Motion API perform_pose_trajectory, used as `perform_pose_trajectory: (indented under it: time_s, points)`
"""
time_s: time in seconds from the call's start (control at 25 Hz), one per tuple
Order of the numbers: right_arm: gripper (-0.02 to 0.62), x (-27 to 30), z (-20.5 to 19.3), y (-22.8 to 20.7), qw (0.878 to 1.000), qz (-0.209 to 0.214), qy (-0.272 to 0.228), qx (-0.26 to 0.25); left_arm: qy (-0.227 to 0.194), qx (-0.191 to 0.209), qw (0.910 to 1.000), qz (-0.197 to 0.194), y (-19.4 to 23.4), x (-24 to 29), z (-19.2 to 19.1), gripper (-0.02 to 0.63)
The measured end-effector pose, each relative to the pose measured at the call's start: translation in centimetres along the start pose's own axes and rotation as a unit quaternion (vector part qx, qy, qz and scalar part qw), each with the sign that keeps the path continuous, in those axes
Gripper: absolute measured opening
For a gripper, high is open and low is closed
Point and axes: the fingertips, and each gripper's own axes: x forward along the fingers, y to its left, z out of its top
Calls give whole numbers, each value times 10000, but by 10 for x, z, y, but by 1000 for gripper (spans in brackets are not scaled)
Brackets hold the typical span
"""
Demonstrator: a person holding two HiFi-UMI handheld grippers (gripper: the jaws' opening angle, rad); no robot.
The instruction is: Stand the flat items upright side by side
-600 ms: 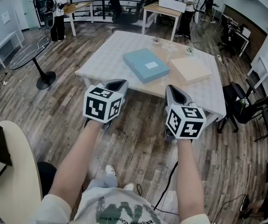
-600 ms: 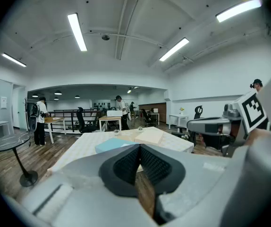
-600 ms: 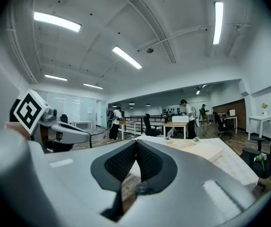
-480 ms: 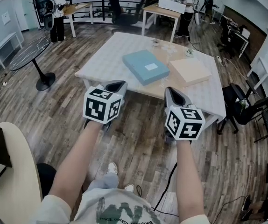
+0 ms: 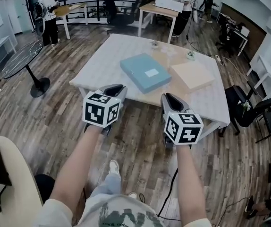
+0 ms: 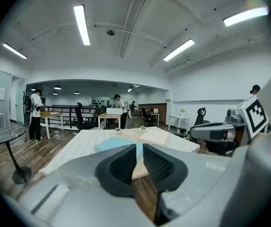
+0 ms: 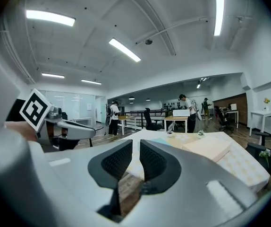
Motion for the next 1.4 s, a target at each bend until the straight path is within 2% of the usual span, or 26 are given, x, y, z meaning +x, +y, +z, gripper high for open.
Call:
perform_pose_trajectory:
  time_s: [0.4, 0.64, 0.84, 1.16, 1.4]
  points:
    - [148, 110, -5, -24, 9993, -207, 258, 157, 205, -210, 9989, -359, 77, 93, 3, 135]
    - [222, 164, -3, -27, 9986, -213, 467, 153, 299, -464, 9972, -498, 123, 134, 6, 186]
    - [276, 198, 2, -32, 9978, -193, 624, 115, 370, -650, 9953, -622, 145, 161, 10, 216]
    - [314, 247, -4, -40, 9955, -60, 951, -3, 574, -938, 9910, -758, 175, 200, -1, 233]
    - [321, 273, -4, -70, 9930, 46, 1164, -186, 749, -1227, 9869, -733, 183, 228, -16, 236]
